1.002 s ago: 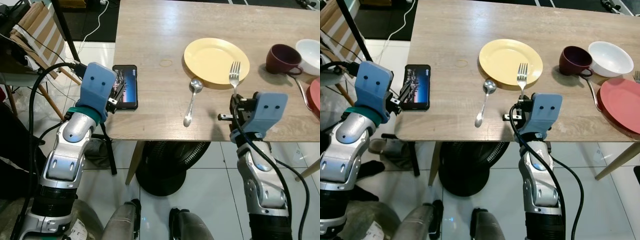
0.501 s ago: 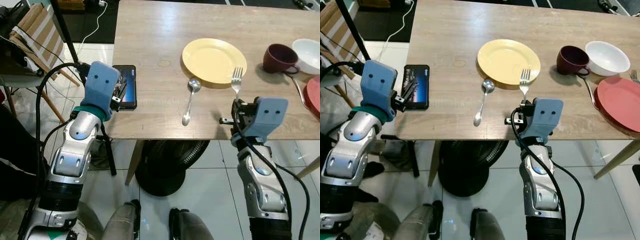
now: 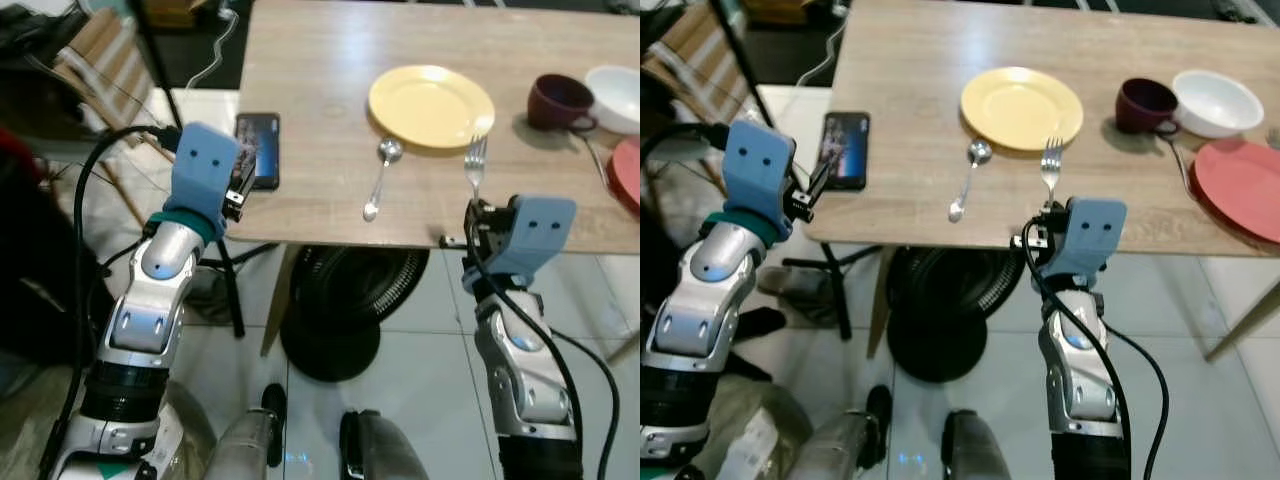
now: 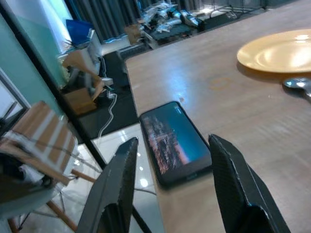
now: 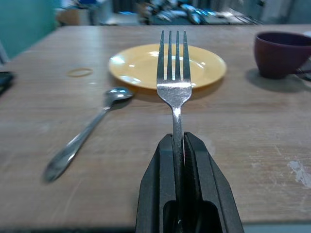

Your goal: Setting the table

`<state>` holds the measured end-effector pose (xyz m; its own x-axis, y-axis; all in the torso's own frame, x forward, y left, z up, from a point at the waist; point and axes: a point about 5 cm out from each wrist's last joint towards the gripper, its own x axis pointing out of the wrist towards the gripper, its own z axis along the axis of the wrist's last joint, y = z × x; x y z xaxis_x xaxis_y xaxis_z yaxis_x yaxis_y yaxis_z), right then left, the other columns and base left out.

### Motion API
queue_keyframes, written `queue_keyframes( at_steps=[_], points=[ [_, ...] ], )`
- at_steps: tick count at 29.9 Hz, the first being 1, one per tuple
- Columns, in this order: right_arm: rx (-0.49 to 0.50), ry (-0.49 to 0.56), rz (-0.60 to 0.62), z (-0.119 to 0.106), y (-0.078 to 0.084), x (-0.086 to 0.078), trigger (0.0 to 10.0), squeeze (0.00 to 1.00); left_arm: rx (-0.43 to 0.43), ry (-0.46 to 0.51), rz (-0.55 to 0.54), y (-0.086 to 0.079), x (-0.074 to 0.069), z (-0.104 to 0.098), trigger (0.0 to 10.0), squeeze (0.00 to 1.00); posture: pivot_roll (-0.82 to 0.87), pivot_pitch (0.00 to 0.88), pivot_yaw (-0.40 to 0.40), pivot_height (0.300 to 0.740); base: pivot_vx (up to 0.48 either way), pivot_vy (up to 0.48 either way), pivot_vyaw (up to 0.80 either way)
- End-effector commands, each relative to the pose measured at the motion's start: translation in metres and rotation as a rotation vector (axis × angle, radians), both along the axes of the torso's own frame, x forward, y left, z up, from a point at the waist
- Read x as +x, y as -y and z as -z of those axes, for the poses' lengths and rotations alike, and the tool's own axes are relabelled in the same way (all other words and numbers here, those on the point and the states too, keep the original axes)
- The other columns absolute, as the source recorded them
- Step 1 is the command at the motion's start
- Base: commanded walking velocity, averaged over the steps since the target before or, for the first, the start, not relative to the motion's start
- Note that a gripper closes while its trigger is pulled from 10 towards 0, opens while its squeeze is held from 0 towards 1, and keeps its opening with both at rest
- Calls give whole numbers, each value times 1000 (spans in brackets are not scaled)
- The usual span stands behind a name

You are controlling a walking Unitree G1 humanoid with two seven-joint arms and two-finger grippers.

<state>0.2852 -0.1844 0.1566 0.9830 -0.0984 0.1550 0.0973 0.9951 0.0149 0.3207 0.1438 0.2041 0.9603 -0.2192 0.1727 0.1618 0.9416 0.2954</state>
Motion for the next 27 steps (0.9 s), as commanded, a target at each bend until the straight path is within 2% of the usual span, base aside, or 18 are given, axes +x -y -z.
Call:
queue_keyframes(
  at_steps=[1, 25, 27],
  points=[
    [1, -10, 19, 4, 3, -3, 10000, 0, 4, -9, 6, 1, 1, 2, 10000, 0, 9, 76, 25, 740, -360, 0, 0],
    [-5, -11, 29, 5, 4, -4, 10000, 0, -1, -8, 23, 6, 3, 2, 10000, 0, 3, 83, 30, 740, -336, 0, 0],
    [-2, -10, 27, 5, 4, -4, 10000, 0, -11, -9, 27, 7, 4, 2, 10000, 0, 1, 83, 30, 740, 0, 0, 0]
  ],
)
